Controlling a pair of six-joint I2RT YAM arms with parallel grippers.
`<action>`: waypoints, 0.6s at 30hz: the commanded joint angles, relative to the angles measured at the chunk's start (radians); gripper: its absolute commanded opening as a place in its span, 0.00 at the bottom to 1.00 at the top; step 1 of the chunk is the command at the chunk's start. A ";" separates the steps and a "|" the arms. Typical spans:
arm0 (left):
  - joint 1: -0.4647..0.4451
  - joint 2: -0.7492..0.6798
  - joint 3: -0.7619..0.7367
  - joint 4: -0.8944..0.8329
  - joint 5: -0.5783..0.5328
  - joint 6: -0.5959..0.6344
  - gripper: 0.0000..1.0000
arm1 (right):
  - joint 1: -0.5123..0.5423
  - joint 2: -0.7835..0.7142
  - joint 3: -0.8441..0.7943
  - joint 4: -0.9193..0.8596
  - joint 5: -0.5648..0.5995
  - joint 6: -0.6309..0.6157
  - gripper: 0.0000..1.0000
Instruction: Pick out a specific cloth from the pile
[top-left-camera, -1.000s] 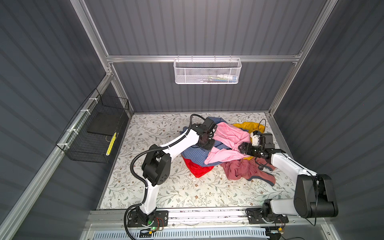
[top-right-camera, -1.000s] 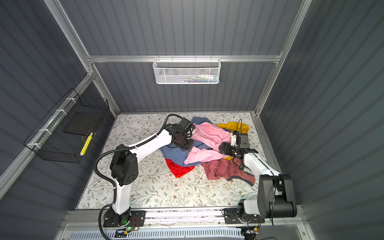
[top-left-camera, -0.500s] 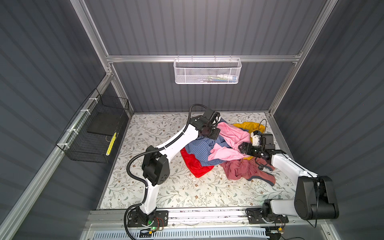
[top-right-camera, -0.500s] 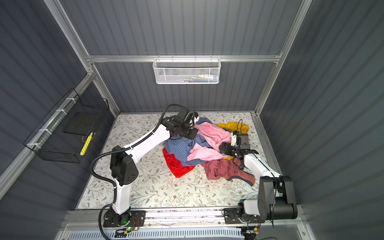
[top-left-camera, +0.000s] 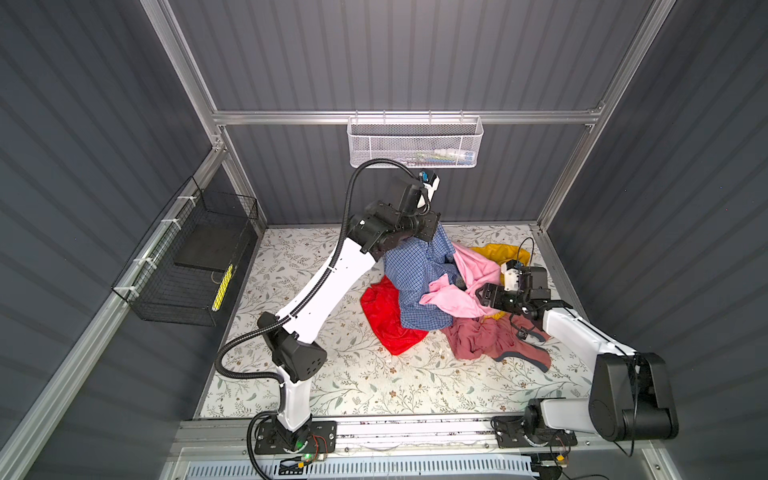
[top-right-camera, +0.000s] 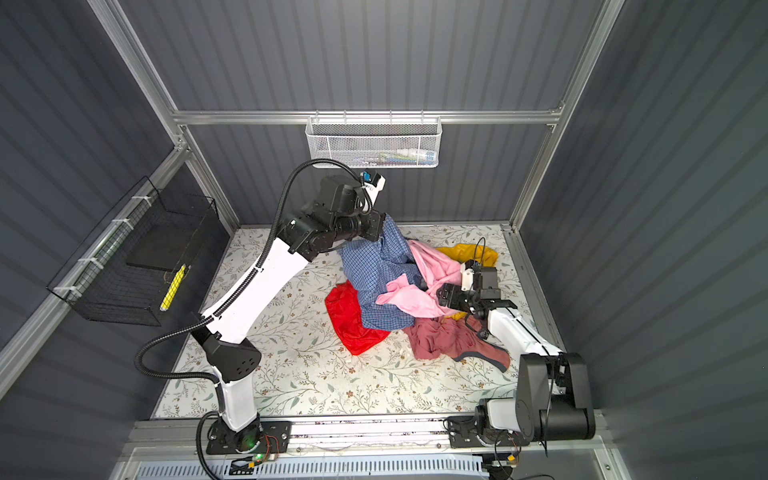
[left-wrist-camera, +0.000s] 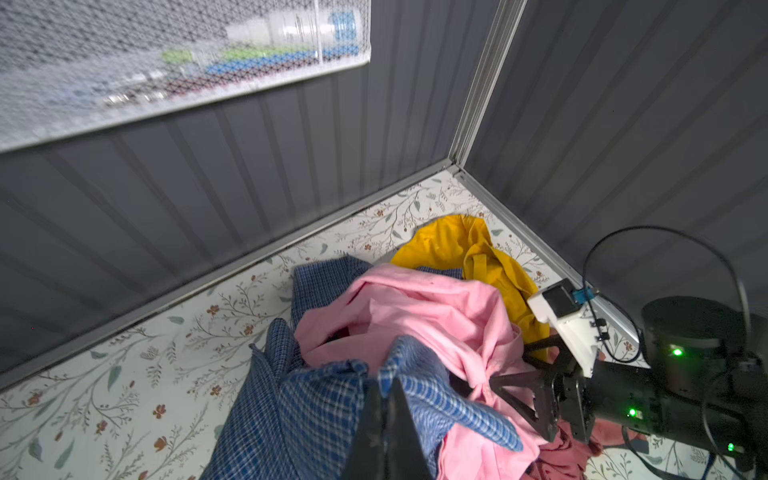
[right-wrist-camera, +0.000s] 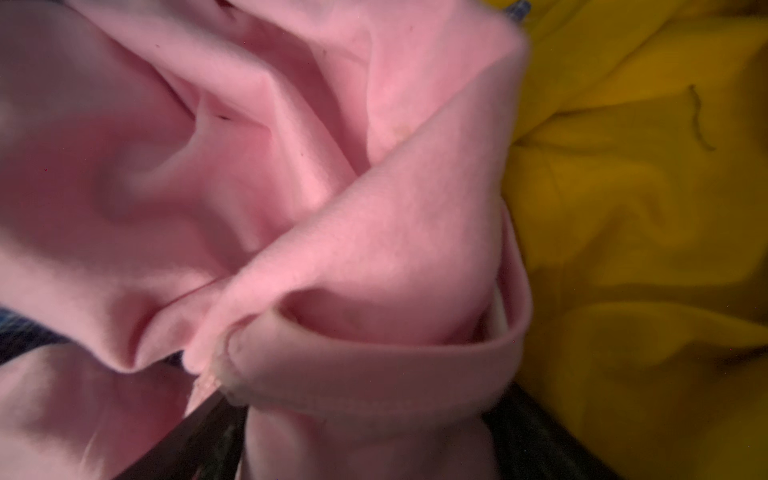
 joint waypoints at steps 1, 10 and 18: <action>0.002 -0.079 0.075 0.058 -0.051 0.056 0.00 | 0.003 -0.020 -0.017 0.000 -0.011 0.004 0.89; 0.000 -0.204 0.081 0.211 -0.090 0.156 0.00 | 0.011 -0.022 -0.023 -0.010 -0.028 0.000 0.89; 0.000 -0.191 0.150 0.258 -0.179 0.217 0.00 | 0.016 -0.023 -0.014 -0.028 -0.019 -0.008 0.89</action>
